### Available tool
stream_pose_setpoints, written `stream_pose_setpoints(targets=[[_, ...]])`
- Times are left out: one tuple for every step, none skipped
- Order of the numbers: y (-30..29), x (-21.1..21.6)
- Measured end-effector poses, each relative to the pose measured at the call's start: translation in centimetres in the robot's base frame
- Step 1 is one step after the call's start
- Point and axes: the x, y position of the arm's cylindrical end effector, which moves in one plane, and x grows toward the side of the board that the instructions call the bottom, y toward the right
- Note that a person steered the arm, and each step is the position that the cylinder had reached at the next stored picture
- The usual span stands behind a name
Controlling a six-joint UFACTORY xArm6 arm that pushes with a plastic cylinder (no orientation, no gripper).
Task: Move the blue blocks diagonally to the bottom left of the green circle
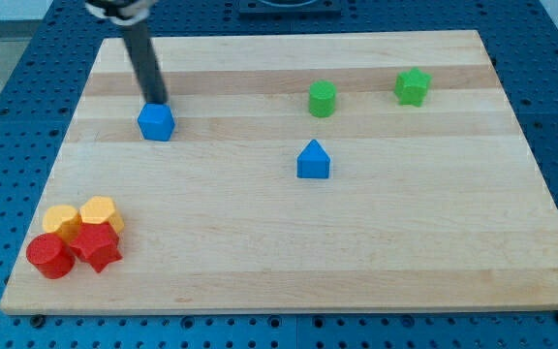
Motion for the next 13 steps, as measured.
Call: stream_pose_setpoints(targets=[[-7.4, 1.2], [-8.7, 4.1], [-3.2, 4.7], [3.8, 4.9], [10.5, 4.9], [11.5, 4.9], [6.7, 4.9], [0.9, 6.1], [-0.6, 10.7], [3.5, 16.0], [12.5, 16.6], [20.6, 16.7], [26.7, 17.3]])
